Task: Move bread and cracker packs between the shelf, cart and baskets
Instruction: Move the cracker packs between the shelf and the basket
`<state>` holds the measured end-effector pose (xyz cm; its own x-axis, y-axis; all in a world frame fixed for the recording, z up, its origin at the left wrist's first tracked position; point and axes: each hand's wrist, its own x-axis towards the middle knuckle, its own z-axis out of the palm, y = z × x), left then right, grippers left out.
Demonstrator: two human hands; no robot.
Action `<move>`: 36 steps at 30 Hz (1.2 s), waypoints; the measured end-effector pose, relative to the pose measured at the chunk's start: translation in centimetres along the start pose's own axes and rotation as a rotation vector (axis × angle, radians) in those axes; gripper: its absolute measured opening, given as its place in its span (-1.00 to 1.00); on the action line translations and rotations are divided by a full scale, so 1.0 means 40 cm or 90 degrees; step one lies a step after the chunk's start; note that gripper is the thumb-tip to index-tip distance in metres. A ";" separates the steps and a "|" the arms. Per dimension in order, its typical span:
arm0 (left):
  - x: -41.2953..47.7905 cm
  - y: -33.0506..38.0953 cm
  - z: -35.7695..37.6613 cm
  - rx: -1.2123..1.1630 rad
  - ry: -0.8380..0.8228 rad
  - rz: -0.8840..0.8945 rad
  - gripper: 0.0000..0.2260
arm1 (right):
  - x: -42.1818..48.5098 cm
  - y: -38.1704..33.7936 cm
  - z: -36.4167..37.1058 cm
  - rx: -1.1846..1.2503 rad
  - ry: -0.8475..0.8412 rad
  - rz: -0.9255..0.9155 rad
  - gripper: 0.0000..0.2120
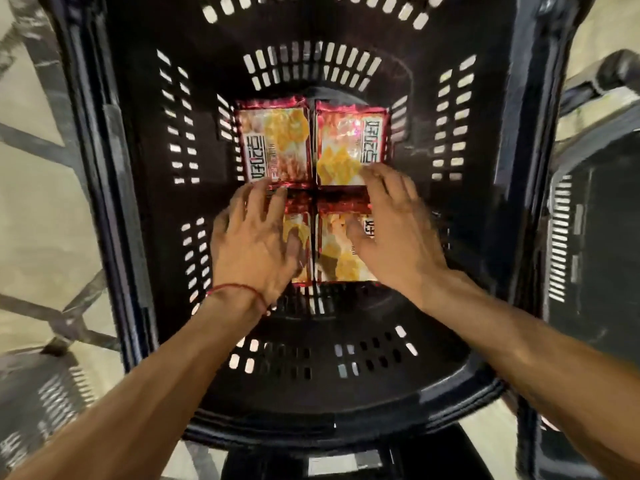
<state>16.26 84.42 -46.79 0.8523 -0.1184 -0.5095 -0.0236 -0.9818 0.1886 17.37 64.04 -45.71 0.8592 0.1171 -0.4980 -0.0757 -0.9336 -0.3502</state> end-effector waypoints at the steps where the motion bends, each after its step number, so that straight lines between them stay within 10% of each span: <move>1: 0.013 -0.003 0.007 -0.003 0.002 -0.005 -0.44 | 0.033 -0.001 0.016 0.069 -0.011 0.056 -0.33; 7: 0.068 -0.024 0.030 -0.039 0.026 -0.007 -0.44 | 0.232 0.023 0.110 0.433 0.038 0.382 -0.33; 12: 0.082 -0.023 0.041 -0.072 0.025 -0.006 -0.44 | 0.235 0.022 0.151 0.471 0.015 0.393 -0.12; 21: 0.087 -0.023 0.030 -0.100 0.023 -0.036 -0.49 | 0.262 0.016 0.128 0.546 0.044 0.408 -0.47; 36: 0.111 -0.016 0.034 -0.225 0.007 -0.113 -0.44 | 0.232 0.005 0.070 0.594 0.020 0.412 -0.43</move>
<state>19.37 84.32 -50.31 0.8325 0.0518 -0.5516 0.3039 -0.8751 0.3765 23.92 65.87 -52.62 0.5337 -0.3165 -0.7842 -0.8457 -0.1979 -0.4956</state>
